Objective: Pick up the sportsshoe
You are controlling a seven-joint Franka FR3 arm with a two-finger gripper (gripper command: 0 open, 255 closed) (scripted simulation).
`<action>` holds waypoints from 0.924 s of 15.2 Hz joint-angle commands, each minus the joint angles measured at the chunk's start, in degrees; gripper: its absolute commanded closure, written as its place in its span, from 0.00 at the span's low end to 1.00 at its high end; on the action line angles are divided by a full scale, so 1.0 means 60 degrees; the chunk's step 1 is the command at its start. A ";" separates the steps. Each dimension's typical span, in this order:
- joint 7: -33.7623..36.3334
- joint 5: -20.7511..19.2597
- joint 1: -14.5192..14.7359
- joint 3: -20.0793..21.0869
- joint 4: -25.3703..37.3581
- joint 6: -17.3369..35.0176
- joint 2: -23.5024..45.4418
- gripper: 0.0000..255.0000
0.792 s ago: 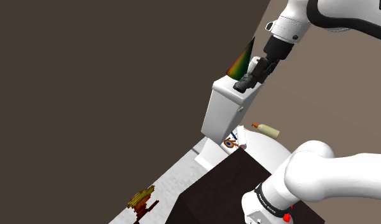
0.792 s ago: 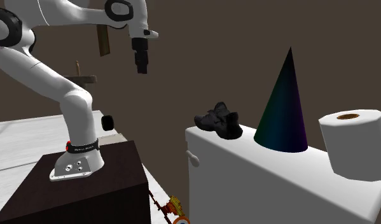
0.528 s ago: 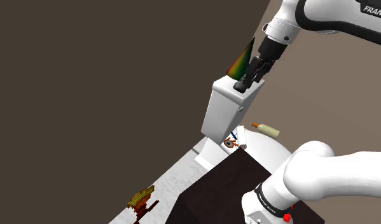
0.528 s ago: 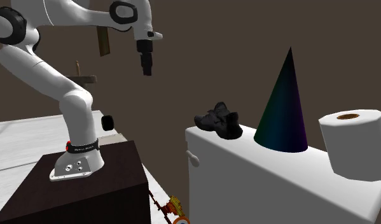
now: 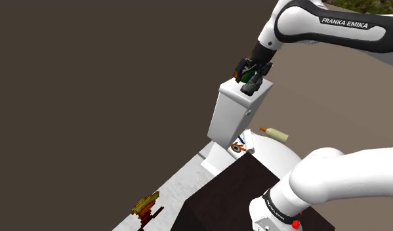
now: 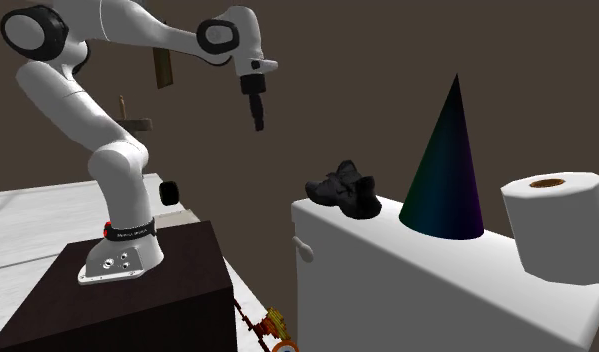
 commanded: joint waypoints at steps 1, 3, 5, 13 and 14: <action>0.0575 -0.0123 -0.0298 -0.0029 0.0087 0.0667 0.0536 0.00; 0.1148 -0.0253 -0.0579 -0.0054 0.0219 0.1190 0.0999 0.00; 0.1726 -0.0393 -0.0859 -0.0088 0.0374 0.1677 0.1455 0.00; 0.4083 -0.1026 -0.1948 -0.0328 0.1151 0.3280 0.3155 0.00; 0.4383 -0.1111 -0.2074 -0.0375 0.1258 0.3444 0.3348 0.00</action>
